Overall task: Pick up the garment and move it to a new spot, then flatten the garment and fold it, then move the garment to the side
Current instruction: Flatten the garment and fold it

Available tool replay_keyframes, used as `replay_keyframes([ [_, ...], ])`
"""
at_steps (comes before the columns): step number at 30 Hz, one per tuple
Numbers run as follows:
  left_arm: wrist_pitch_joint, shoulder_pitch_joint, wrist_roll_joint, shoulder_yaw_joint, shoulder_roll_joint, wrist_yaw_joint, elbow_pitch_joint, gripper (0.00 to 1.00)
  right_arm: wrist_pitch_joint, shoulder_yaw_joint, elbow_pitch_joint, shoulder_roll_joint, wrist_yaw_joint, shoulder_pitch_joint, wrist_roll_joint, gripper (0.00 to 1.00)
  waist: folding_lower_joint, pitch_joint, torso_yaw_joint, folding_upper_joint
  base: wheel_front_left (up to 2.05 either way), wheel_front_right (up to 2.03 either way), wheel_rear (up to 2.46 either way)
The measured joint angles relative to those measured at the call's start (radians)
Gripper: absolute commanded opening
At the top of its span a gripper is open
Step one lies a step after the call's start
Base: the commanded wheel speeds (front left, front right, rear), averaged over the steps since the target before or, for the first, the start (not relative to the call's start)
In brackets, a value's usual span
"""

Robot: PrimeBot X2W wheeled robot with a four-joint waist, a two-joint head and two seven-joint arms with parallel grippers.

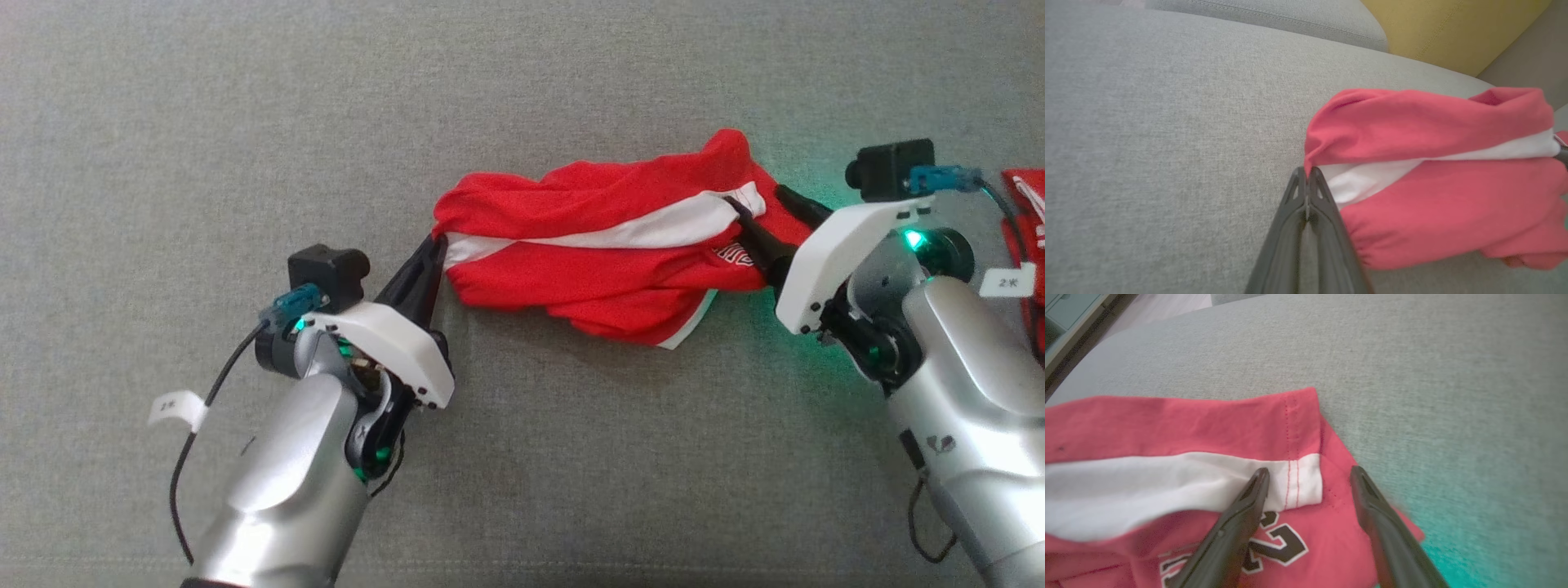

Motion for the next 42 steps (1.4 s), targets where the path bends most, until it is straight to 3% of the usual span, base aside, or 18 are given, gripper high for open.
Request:
replay_keyframes([
  [1,-0.005,-0.005,-0.006,-0.003,-0.001,0.000,0.003,0.00,0.000,0.013,0.001,-0.005,0.000,-0.007,0.014,0.75,0.0000,0.002,0.001,0.0000,0.00,0.00,0.00],
  [2,-0.008,-0.009,-0.009,-0.005,-0.003,0.000,0.006,0.00,0.000,0.025,0.001,-0.010,0.000,-0.014,0.032,0.31,0.0000,0.003,0.002,0.0000,0.00,0.00,0.00],
  [3,-0.013,-0.013,-0.014,-0.006,-0.003,0.000,0.009,0.00,0.000,0.034,0.001,-0.015,0.000,-0.019,0.053,0.00,0.0000,0.005,0.002,0.0000,0.00,0.00,0.00],
  [16,-0.093,-0.025,-0.001,-0.011,0.006,0.019,-0.003,0.00,-0.184,0.069,-0.089,-0.089,0.000,-0.017,0.132,0.00,0.0000,-0.012,-0.014,0.0000,0.00,0.00,0.00],
  [20,-0.109,-0.041,0.041,-0.010,0.033,0.036,-0.088,0.00,-0.271,0.050,-0.156,-0.108,0.000,-0.012,0.105,0.00,0.0000,-0.038,-0.023,0.0000,0.00,0.00,0.00],
  [27,-0.103,-0.080,0.086,-0.001,0.103,0.064,-0.325,0.00,-0.371,-0.093,-0.342,-0.117,0.000,0.019,-0.023,0.00,-0.0001,-0.119,-0.045,0.0000,0.00,0.00,0.00],
  [33,-0.001,-0.108,0.107,0.008,0.156,0.091,-0.529,0.00,-0.345,-0.258,-0.579,-0.076,0.000,0.065,-0.145,0.00,-0.0001,-0.202,-0.063,0.0000,0.00,0.00,0.00],
  [42,0.112,-0.190,0.109,0.041,0.178,0.124,-0.717,0.00,-0.198,-0.378,-0.843,0.016,0.000,0.108,-0.253,0.00,-0.0001,-0.283,-0.091,0.0000,0.00,0.00,0.00],
])
